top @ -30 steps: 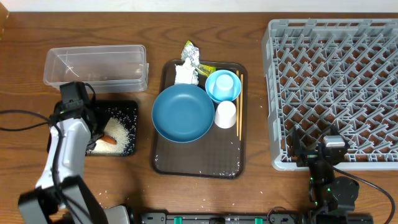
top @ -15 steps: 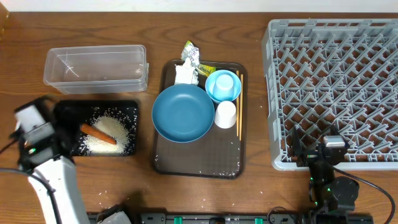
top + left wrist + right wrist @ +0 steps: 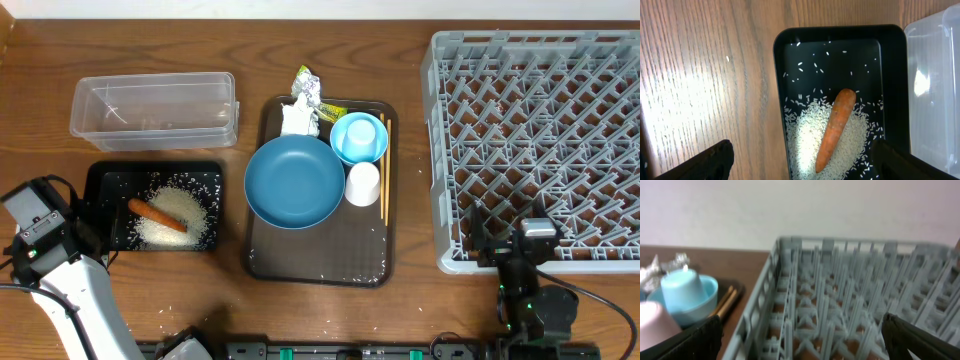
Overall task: Sort waste into correct bins and load items into the dishwasher rack
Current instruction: 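Release the carrot and move the right gripper toward the cups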
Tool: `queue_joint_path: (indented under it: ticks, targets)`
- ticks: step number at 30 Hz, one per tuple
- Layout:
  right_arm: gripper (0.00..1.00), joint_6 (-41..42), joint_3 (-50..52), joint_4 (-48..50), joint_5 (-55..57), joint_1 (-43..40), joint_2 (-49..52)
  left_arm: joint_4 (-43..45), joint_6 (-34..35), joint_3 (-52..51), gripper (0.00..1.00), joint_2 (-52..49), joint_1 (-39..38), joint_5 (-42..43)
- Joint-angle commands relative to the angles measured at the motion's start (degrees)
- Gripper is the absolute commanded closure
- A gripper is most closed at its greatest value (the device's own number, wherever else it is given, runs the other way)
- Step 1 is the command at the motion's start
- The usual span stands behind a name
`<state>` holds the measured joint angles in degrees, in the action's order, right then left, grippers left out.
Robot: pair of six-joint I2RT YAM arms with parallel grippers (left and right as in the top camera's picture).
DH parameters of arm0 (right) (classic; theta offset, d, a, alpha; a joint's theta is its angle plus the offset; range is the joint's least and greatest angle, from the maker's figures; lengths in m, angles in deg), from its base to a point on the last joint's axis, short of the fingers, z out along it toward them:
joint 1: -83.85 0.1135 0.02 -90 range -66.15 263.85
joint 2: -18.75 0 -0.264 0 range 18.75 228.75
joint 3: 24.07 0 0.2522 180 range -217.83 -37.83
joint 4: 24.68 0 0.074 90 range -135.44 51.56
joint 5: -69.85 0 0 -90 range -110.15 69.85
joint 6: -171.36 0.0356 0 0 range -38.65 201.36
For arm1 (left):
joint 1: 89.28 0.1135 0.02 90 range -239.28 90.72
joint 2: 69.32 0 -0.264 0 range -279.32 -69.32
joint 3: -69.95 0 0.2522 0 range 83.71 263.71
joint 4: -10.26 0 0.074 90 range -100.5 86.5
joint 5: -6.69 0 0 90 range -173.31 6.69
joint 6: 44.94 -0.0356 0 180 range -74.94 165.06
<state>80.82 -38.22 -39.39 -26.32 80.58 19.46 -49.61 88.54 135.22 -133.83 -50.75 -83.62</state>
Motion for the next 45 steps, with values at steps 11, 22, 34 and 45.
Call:
queue_joint_path:
  ticks: [11,22,34,45]
  targets:
    - [0.01,32.65,0.07,19.37,-26.1,-0.09,-0.26,-0.13,-0.11,1.18,0.09,-0.24,0.26,-0.13]
    - [0.01,42.75,-7.61,30.91,-30.97,-0.09,2.19,-0.13,-0.11,1.18,0.0,-0.24,0.26,-0.13]
    - [0.01,27.43,-47.3,14.19,-62.4,0.11,39.41,-0.13,-0.11,1.18,0.0,-0.24,0.26,-0.13]
    - [0.01,23.12,-62.62,13.73,-52.74,12.85,62.97,-0.13,-0.11,1.18,0.01,-0.24,0.26,-0.13]
